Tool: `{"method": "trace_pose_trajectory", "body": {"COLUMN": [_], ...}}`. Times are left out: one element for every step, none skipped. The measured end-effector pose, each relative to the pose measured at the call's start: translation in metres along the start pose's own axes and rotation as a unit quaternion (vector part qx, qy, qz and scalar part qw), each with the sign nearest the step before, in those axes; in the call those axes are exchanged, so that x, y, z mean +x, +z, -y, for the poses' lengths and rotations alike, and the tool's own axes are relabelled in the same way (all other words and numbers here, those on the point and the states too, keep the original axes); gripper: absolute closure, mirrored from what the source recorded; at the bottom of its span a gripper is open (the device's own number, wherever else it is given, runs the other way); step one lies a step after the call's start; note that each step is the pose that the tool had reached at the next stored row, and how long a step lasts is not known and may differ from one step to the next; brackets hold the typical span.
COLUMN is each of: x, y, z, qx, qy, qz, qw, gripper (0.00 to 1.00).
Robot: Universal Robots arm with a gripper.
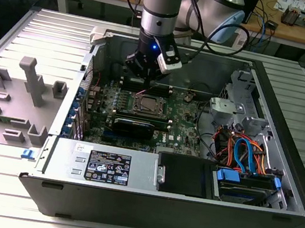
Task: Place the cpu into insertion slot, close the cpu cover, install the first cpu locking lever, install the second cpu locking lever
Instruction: 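Install the first cpu locking lever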
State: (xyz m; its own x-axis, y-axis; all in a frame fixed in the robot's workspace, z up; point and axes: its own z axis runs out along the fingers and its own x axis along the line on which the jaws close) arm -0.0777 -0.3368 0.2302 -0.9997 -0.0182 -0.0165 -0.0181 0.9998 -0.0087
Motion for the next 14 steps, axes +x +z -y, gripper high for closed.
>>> {"method": "trace_pose_trajectory", "body": {"x": [-0.0002, -0.0009, -0.0018, -0.0024, -0.0034, -0.0042, -0.0050, -0.0058, -0.0067, -0.0074, -0.0081, -0.0088, -0.0100, -0.0106], "y": [0.0002, 0.0007, 0.0010, 0.0011, 0.0013, 0.0014, 0.0016, 0.0019, 0.0021, 0.0024, 0.0027, 0.0030, 0.0037, 0.0042], "z": [-0.0001, -0.0001, -0.0001, -0.0002, -0.0003, -0.0004, -0.0004, -0.0005, -0.0006, -0.0007, -0.0008, -0.0008, -0.0011, -0.0013], "qx": [0.0000, 0.0002, 0.0008, 0.0014, 0.0022, 0.0025, 0.0027, 0.0029, 0.0030, 0.0031, 0.0032, 0.0032, 0.0032, 0.0032], "qy": [0.000, 0.000, 0.000, 0.000, 0.000, 0.000, 0.000, 0.000, 0.000, 0.000, 0.000, 0.000, 0.000, 0.000], "qz": [0.0000, 0.0001, 0.0001, 0.0000, 0.0000, 0.0000, 0.0000, 0.0000, 0.0000, 0.0000, 0.0000, 0.0000, 0.0000, -0.0001], "qw": [1.0000, 1.0000, 1.0000, 1.0000, 1.0000, 1.0000, 1.0000, 1.0000, 1.0000, 1.0000, 1.0000, 1.0000, 1.0000, 1.0000], "gripper": [0.89, 0.89, 0.89, 0.89, 0.89, 0.89, 0.89, 0.89, 0.89, 0.89, 0.89, 0.89, 0.89, 0.89]}}
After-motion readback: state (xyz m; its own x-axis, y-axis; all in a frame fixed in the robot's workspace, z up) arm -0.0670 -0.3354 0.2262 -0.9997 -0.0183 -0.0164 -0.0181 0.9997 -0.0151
